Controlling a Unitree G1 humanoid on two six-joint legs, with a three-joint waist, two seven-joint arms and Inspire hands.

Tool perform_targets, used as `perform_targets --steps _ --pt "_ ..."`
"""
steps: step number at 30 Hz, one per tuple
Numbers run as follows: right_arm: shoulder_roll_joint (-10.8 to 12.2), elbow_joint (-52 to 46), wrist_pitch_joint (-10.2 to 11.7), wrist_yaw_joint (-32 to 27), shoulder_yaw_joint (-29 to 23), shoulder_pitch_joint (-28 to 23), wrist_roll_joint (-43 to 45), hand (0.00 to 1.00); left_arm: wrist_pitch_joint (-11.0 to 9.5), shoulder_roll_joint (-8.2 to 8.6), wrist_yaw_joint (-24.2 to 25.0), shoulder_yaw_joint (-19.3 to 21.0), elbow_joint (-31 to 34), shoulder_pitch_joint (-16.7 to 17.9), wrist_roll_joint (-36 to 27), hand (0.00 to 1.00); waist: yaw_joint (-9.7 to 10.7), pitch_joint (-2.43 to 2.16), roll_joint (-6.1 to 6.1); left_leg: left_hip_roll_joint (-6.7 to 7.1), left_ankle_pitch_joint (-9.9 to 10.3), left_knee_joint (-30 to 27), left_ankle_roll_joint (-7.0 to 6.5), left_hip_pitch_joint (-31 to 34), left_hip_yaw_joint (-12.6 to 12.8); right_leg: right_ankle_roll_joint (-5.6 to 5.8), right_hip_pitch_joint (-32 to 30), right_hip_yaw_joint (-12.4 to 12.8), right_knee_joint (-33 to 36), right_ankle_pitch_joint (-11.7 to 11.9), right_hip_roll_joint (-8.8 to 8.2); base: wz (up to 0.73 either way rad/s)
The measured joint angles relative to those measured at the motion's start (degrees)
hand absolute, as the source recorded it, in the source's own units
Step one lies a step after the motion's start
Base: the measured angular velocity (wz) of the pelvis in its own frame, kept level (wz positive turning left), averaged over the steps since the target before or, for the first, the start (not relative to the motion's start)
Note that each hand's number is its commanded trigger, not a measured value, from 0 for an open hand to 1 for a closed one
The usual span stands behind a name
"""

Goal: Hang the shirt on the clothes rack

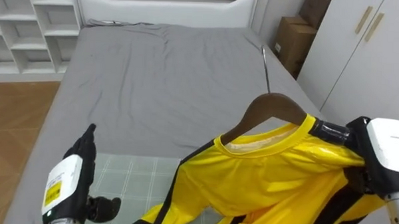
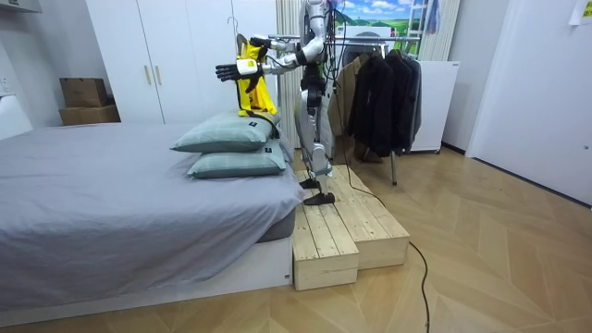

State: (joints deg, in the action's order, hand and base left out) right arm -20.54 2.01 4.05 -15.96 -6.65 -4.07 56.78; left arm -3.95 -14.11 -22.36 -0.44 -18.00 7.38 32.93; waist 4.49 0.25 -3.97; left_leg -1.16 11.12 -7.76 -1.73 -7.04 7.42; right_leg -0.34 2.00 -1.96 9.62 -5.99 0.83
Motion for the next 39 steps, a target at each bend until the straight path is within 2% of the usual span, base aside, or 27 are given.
perform_targets --steps 7,14,17,19,23,25,28,34,39 --pt "-0.01 -0.48 -0.65 0.01 -0.40 0.00 -0.11 1.00 0.00 0.02 -3.20 1.65 -1.40 1.91 -4.95 0.00 -0.58 -0.02 -0.05 0.07 0.02 0.02 0.03 0.05 0.11 0.00 -0.13 0.14 0.06 0.00 0.03 0.00" --pt "0.00 -0.78 -1.70 -0.04 -0.40 0.00 -0.24 1.00 0.09 0.09 -4.50 1.79 -4.88 3.77 -6.44 0.00 -1.42 -0.29 -0.42 0.00 0.05 0.00 0.08 0.50 0.10 0.00 -0.60 0.11 0.14 0.00 0.11 0.00" --pt "0.00 -0.78 -1.62 -0.25 -0.40 0.00 -0.33 1.00 0.20 0.09 -5.04 1.80 -8.70 3.98 -6.45 0.00 -1.81 -0.37 0.02 -0.13 0.06 0.01 0.09 0.40 0.09 0.00 -0.49 0.11 0.19 0.00 0.12 0.00" --pt "0.00 -0.78 -1.57 -0.82 -0.39 -0.01 -0.72 1.00 0.21 0.09 -5.58 1.73 -11.44 5.43 -6.48 0.00 -1.88 -0.30 0.41 -0.15 0.06 0.03 0.09 0.29 0.10 0.00 -0.45 0.10 0.19 0.00 0.13 0.00" --pt "0.05 -0.78 -1.64 -1.44 -0.38 -0.02 -0.78 1.00 0.36 0.22 -6.17 1.86 -15.49 6.62 -6.60 0.00 -2.66 -0.24 0.54 -0.07 0.10 0.06 0.16 0.03 0.13 0.00 -0.48 0.15 0.27 0.00 0.21 -0.03" --pt "0.14 -1.19 -1.62 -1.44 -0.39 -0.02 -0.57 1.00 -0.13 0.56 -6.47 2.01 -19.74 6.61 -8.12 0.00 -3.30 -0.11 0.75 -0.10 0.16 0.21 0.24 -0.26 0.05 -0.02 -0.15 0.09 0.30 -0.02 0.25 0.00" --pt "0.42 -4.18 -1.66 -1.83 -0.41 -0.04 -0.27 1.00 -0.03 1.26 -6.89 2.88 -24.90 7.37 -10.68 0.00 -3.17 0.00 0.97 -0.02 0.48 0.17 0.28 -0.04 0.04 -0.44 -0.28 0.05 0.28 -0.31 0.21 0.00" --pt "0.55 -7.88 -0.33 -4.78 -1.77 -1.28 -0.76 1.00 0.22 2.38 -5.38 3.54 -28.88 9.35 -15.95 0.00 -3.50 -0.18 0.86 -0.04 0.46 0.05 0.29 0.50 0.16 -0.46 -0.83 0.11 0.30 -0.36 0.23 0.00" --pt "1.14 -13.72 0.15 -5.39 -1.77 -3.90 -0.77 1.00 0.16 2.78 -4.52 5.02 -32.61 8.95 -17.57 0.00 -3.77 -0.32 1.20 -0.07 0.47 0.04 0.29 0.31 0.53 -0.42 -0.79 0.19 0.40 -0.39 0.21 -0.03"
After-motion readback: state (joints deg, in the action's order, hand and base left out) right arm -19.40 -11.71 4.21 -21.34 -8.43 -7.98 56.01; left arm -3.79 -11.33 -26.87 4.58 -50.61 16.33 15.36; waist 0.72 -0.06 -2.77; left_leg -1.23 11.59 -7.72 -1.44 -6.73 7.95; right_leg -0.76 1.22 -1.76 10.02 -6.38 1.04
